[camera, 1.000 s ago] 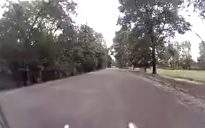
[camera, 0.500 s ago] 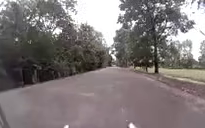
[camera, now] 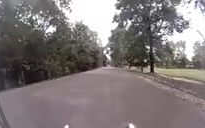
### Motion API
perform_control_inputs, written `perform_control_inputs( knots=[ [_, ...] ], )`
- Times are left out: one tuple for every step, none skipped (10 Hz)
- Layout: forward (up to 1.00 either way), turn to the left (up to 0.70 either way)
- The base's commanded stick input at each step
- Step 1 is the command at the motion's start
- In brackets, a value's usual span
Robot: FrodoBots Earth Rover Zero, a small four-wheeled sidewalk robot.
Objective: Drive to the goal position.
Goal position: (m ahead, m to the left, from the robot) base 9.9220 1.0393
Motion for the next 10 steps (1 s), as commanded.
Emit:
perform_control_inputs(
  knots=[
    [0.7,0.0],
    [0.7,0.0],
    [0.7,0.0],
    [0.7,0.0],
    [0.7,0.0],
    [0.7,0.0],
    [0.7,0.0],
    [0.7,0.0],
    [0.7,0.0],
    [0.7,0.0]
  ],
)
